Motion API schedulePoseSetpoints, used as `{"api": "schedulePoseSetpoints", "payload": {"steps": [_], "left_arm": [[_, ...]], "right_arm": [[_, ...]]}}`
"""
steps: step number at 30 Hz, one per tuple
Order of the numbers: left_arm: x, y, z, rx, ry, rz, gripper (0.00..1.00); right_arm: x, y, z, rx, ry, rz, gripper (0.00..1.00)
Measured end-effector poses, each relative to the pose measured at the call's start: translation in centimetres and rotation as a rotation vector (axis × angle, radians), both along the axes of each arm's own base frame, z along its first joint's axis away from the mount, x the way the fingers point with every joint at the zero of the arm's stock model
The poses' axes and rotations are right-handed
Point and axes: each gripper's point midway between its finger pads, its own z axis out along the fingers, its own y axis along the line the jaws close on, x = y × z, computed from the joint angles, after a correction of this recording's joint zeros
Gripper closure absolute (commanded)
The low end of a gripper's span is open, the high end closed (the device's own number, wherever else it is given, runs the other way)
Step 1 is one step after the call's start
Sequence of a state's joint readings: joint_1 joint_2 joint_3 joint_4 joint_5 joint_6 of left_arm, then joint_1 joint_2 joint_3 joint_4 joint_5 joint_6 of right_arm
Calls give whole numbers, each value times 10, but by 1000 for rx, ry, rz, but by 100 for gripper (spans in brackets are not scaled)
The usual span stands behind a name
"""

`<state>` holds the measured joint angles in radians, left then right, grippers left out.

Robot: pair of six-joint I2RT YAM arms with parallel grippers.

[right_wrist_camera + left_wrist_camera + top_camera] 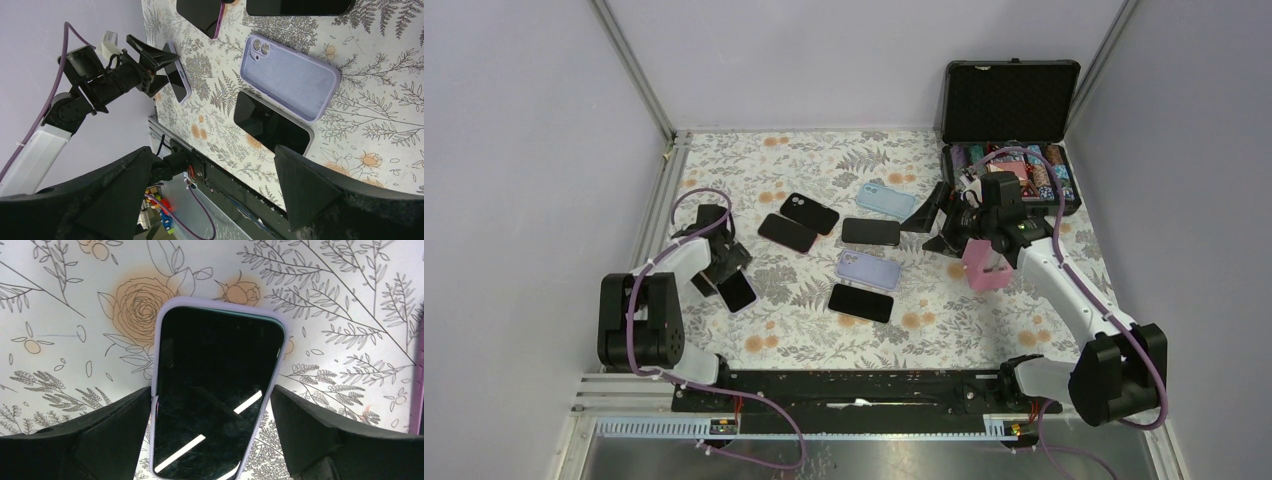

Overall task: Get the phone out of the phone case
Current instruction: Pick up the phone at the center of the board.

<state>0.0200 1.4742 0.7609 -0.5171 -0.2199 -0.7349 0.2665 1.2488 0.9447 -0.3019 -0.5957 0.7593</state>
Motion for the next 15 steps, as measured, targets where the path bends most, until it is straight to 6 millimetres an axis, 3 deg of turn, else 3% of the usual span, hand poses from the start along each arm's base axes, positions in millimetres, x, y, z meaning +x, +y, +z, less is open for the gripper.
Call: {"api": "schedulePoseSetpoints", "payload": {"steps": [2,5,10,15], "left_arm": [[-1,2,-1,11,17,4,43],[-3,1,-1,11,26,5,59],[-4,2,1,16,26,12,64],[-30,0,14,9,85,-1,65]], "right_arm": [[0,0,1,1,-3,-1,2],[-1,0,3,3,-7,-1,1],[-1,-1,3,0,-13,2,1],[-5,0,-1,-29,-31,36,2]]}}
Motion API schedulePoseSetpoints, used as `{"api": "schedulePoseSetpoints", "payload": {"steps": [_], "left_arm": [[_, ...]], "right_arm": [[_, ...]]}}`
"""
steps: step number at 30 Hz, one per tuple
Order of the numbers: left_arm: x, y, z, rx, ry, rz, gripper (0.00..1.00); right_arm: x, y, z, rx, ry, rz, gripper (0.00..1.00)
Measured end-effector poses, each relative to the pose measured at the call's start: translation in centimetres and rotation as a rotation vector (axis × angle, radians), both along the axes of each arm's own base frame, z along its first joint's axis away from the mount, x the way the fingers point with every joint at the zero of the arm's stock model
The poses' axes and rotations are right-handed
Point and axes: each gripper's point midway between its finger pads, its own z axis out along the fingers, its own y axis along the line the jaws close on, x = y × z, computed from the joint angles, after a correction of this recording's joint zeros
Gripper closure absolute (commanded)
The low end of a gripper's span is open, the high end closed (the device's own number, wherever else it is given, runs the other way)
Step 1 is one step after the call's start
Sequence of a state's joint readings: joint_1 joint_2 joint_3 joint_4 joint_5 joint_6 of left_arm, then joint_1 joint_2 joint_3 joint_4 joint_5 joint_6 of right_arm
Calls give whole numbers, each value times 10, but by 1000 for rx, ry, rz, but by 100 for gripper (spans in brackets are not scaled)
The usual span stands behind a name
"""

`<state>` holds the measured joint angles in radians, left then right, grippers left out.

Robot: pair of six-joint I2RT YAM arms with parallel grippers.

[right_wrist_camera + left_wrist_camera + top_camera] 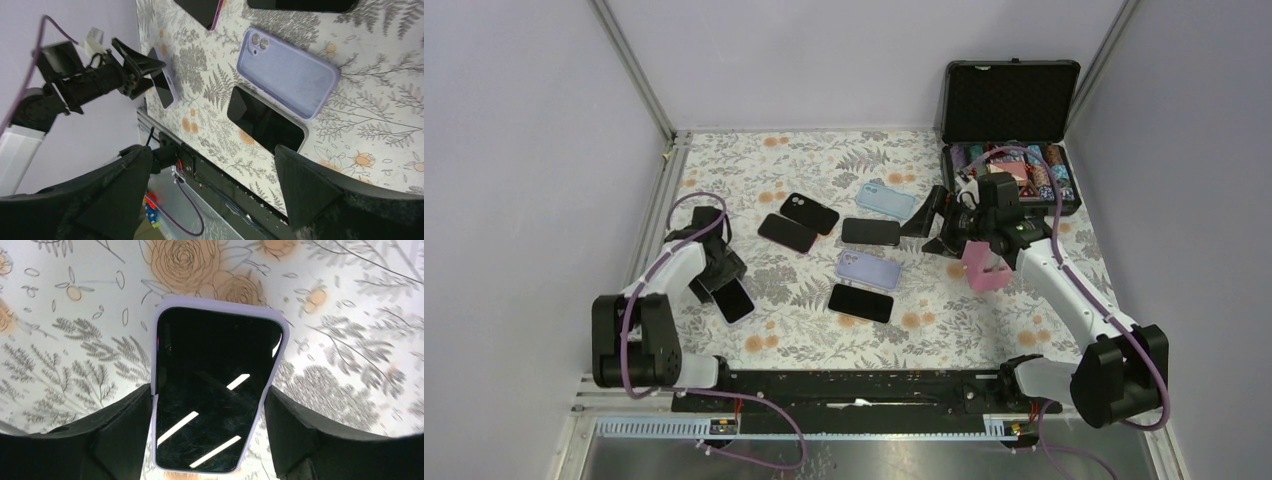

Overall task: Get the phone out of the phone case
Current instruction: Pick up the phone at the center of the board.

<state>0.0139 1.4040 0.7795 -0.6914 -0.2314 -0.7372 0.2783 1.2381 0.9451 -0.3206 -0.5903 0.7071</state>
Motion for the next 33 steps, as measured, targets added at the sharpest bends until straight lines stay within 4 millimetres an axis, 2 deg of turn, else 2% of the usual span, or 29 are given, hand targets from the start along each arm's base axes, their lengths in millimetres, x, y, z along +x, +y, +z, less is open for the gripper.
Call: {"api": "schedulePoseSetpoints", "payload": {"steps": [3,7,10,16,21,24,28,31,33], "left_arm": [[-1,-6,25,-31,-44,-9,65],[16,-24,72,-101,-206,-34,64],[25,-44,102,-182,-302,-62,61],[28,-94,133,-353,-372,-138,57],[35,-133,161,-488,-438,-188,55],[39,-144,176,-530,-471,-202,51],[45,-155,192,-572,-512,-225,48],[46,-158,196,-587,-523,-234,47],[47,-159,196,-590,-525,-235,40]], "right_arm": [[-6,13,-1,-10,-12,52,2],[-11,44,2,1,-51,146,2],[-25,88,6,9,-101,276,2],[-44,164,21,40,-251,455,2],[-40,195,22,41,-343,482,2],[-25,211,24,7,-387,471,11],[-15,223,27,-21,-419,460,23],[-16,226,29,-31,-429,462,40],[-18,228,30,-31,-433,470,55]]}}
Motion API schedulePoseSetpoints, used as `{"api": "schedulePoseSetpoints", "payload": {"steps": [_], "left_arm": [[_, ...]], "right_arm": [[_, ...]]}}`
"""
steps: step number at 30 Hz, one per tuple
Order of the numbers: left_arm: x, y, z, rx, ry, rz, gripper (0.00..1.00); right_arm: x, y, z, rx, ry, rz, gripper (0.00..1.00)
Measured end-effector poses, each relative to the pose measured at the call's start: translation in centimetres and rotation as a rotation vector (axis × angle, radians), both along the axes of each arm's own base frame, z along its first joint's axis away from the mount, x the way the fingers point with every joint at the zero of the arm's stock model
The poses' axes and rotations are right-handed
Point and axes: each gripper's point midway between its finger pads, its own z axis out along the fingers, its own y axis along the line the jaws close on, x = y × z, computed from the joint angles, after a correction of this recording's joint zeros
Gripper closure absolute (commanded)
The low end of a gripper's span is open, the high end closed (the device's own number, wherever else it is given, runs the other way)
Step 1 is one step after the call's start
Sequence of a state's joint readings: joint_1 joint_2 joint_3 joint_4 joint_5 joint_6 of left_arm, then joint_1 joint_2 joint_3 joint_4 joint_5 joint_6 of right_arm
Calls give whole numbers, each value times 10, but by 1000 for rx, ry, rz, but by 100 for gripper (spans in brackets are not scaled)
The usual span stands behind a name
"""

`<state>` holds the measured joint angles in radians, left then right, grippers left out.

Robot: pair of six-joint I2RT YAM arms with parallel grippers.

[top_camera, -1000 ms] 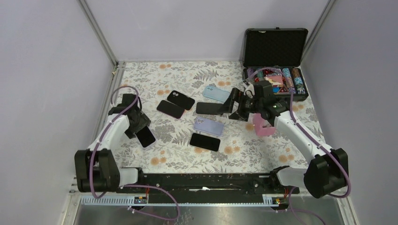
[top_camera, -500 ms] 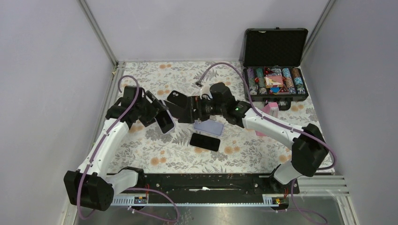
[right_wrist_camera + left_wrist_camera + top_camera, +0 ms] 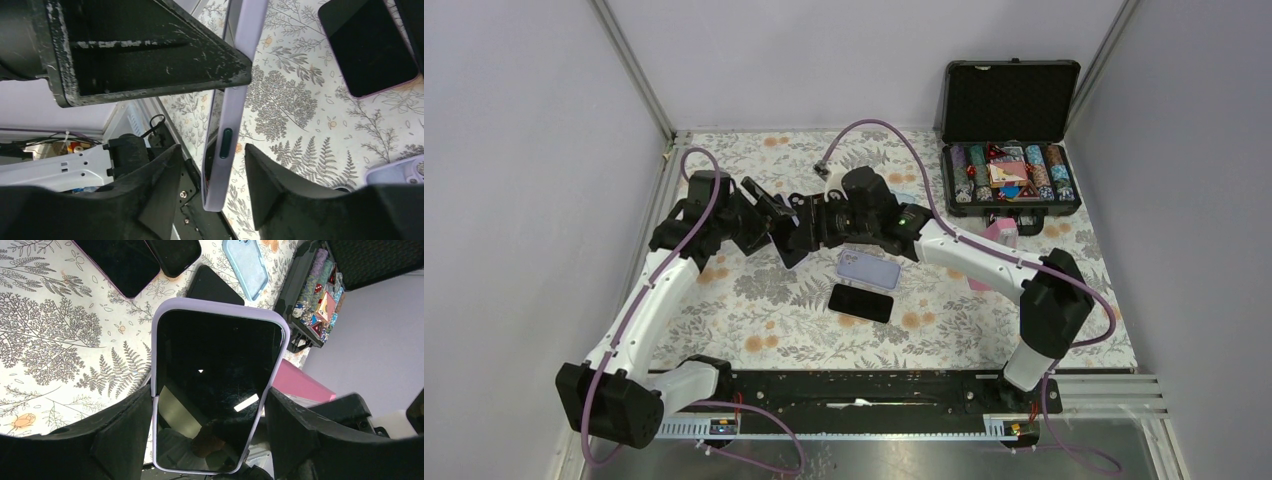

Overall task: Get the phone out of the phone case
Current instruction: Pick up the phone at the center of the board.

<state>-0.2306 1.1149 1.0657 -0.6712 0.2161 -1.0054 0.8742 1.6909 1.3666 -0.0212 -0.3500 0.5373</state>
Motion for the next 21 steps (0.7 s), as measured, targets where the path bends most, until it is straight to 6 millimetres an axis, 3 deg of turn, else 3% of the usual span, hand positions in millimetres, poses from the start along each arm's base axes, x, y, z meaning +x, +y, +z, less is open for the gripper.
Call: {"api": "schedulePoseSetpoints", "payload": {"steps": [3,4,9,14,21], "left_arm": [[0,0,0,-1,0,-1,5],[0,0,0,2,-3,-5,2],[3,-2,8,13,-47,-40,1],[7,-2,25,58,-135,-103,1],[11,16,84,85,-371,-130,1]], "right_arm": [[-2,3,1,3,13,3,85],[-3,4,0,4,21,4,90],[0,3,-3,4,70,-31,97],[9,0,11,56,96,-57,98],[27,-16,48,204,187,-79,98]]}}
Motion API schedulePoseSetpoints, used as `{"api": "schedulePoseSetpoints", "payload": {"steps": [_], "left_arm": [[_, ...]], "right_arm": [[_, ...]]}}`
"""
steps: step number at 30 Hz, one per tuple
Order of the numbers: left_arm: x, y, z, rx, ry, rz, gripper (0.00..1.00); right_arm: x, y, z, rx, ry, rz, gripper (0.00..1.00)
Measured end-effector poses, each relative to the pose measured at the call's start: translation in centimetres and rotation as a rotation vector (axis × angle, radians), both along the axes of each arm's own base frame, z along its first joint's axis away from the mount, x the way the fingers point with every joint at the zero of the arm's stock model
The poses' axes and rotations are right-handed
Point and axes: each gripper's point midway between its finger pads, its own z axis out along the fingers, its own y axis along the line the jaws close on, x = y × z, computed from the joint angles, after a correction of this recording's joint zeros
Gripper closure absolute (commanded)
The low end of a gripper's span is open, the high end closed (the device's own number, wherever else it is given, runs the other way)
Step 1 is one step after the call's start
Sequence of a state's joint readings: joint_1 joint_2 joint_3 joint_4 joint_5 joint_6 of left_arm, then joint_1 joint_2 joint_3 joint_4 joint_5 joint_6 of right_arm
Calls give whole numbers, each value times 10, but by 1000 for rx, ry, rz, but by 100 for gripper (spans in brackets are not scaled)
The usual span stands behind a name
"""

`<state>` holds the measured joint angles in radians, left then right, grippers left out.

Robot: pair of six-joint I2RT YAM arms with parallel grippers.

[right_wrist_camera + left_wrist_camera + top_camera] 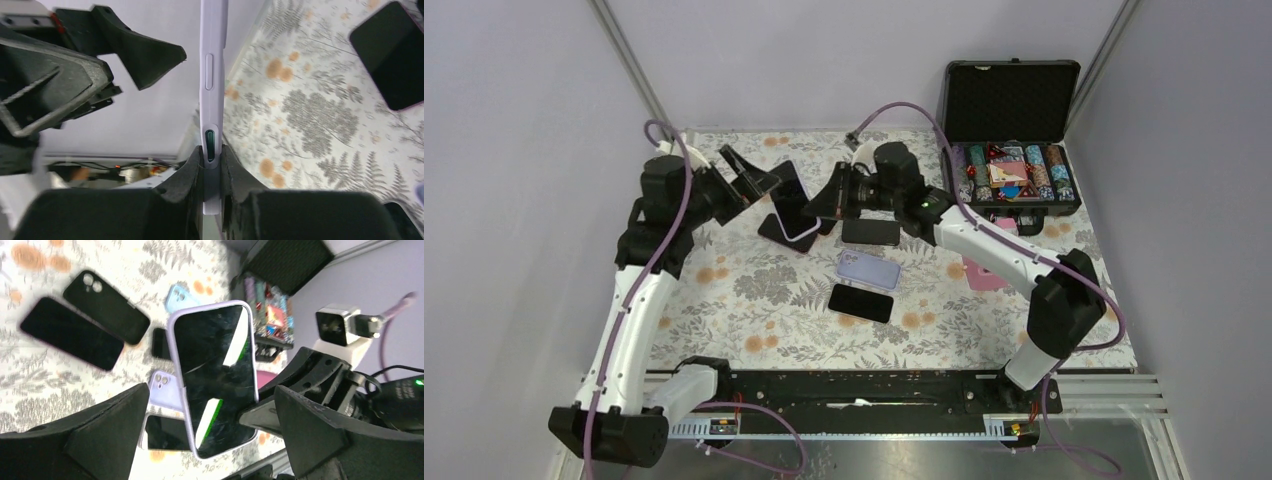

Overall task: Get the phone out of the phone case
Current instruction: Pick up the phone at the center of the board.

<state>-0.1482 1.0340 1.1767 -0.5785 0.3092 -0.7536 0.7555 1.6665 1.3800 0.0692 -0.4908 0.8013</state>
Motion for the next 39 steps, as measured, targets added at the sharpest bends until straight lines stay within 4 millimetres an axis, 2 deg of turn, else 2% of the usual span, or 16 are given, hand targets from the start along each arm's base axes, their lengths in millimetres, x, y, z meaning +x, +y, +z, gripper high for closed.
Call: {"api": "schedulePoseSetpoints", "payload": {"steps": [2,7,9,13,15,19,21,28,30,32,33,36,38,39], "left_arm": [[0,5,21,-24,-73,-8,1],[-1,-2,42,-98,-132,-79,3],[-1,-9,49,-149,-136,-111,6],[2,-21,64,-267,-173,-167,16],[3,-27,71,-332,-193,-200,23],[9,-30,77,-401,-195,-230,54],[14,-27,77,-427,-191,-222,63],[18,-27,72,-504,-170,-240,66],[21,-27,70,-515,-156,-241,79],[22,-28,68,-525,-140,-242,99],[22,-28,68,-540,-130,-241,100],[22,-27,70,-576,-110,-230,100],[22,-28,67,-570,-111,-237,100],[21,-28,65,-566,-110,-240,100]], "right_arm": [[6,-7,16,69,23,-9,99],[12,-23,58,218,44,-8,100],[10,-26,75,275,47,9,100],[-1,-25,98,353,70,62,100],[-5,-25,103,371,97,80,100],[-11,-24,109,405,165,110,100],[-12,-23,110,416,193,126,100],[-10,-15,90,397,305,158,100],[-9,-15,88,396,320,156,98],[-8,-15,89,401,328,156,91],[-7,-15,90,403,328,157,83],[-5,-13,87,407,324,165,44],[-4,-12,85,410,343,163,27],[-4,-12,86,413,335,163,21]]}}
